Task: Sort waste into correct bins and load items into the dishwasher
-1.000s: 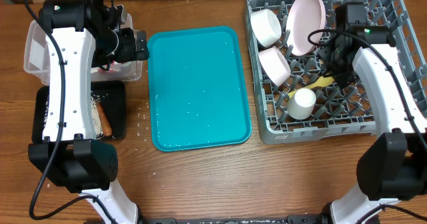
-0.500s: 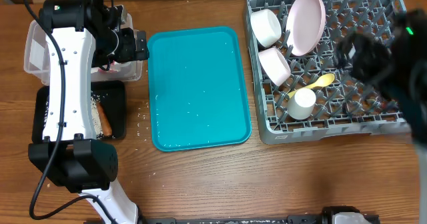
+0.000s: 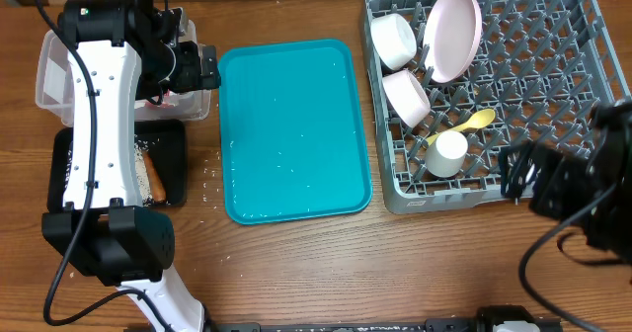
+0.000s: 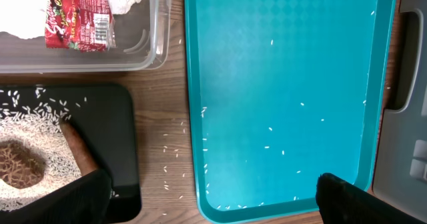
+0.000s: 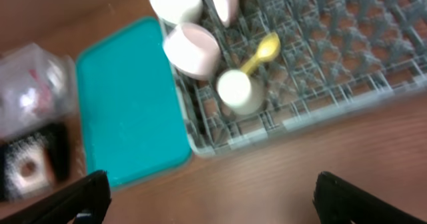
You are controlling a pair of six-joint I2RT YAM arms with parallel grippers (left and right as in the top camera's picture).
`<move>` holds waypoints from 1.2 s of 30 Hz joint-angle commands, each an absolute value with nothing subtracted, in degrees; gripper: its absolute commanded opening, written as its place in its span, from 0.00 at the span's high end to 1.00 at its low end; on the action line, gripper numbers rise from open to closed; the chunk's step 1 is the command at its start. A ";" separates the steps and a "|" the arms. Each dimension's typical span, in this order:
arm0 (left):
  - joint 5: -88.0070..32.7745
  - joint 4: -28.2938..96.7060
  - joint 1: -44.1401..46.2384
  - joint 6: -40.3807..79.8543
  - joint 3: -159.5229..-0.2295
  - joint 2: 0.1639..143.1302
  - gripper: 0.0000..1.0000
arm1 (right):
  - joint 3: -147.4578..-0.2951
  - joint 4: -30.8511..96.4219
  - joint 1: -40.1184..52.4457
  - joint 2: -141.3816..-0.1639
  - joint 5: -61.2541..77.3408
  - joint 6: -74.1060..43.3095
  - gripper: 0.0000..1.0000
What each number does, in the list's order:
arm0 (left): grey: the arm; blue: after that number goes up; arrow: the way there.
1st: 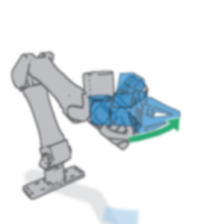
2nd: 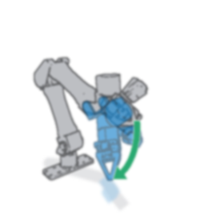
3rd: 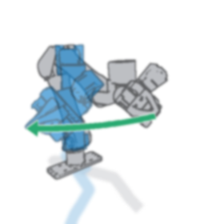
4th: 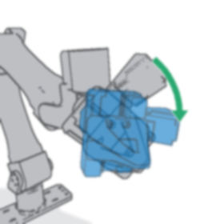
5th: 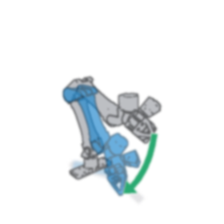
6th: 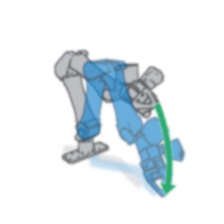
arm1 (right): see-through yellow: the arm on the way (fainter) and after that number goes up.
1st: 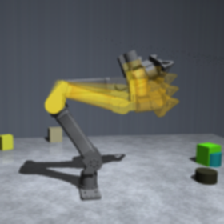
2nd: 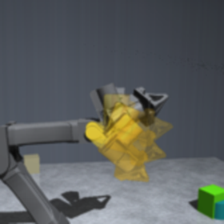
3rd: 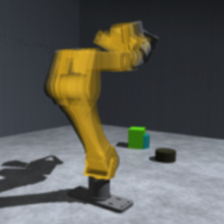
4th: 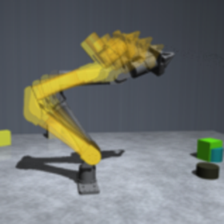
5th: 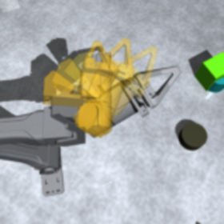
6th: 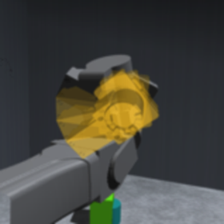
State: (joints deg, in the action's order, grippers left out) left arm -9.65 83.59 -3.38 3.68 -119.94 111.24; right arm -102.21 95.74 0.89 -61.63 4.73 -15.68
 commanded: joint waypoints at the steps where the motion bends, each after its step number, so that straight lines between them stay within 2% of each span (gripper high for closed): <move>1: -10.07 83.55 -3.14 2.98 -120.11 111.28 0.00 | -101.82 96.38 0.99 -61.43 -0.08 -11.05 0.00; 5: -10.07 83.55 -3.14 2.98 -120.11 111.28 0.00 | -98.00 89.27 0.99 -60.69 -0.10 -7.62 0.00; 11: -10.09 83.55 -3.09 2.98 -120.11 111.28 0.00 | -78.65 60.20 0.25 -51.48 11.51 5.17 0.00; 14: -10.07 83.53 -3.09 2.98 -120.11 111.28 0.00 | -64.62 47.22 0.25 -43.86 15.16 4.97 0.00; 19: -10.09 83.55 -3.09 2.98 -120.11 111.28 0.00 | -42.09 29.93 0.25 -30.17 14.85 -3.27 0.00; 26: -10.09 83.55 -3.09 2.98 -120.11 111.28 0.00 | -17.43 14.33 0.27 -13.78 15.09 -4.12 0.00; 36: -10.09 83.55 -3.03 2.98 -120.11 111.28 0.00 | -0.45 2.28 1.41 -1.34 14.87 -7.70 0.00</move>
State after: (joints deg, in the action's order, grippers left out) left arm -9.67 83.59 -3.38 3.68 -119.92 111.24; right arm -2.68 3.53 0.60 -3.95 14.81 -6.48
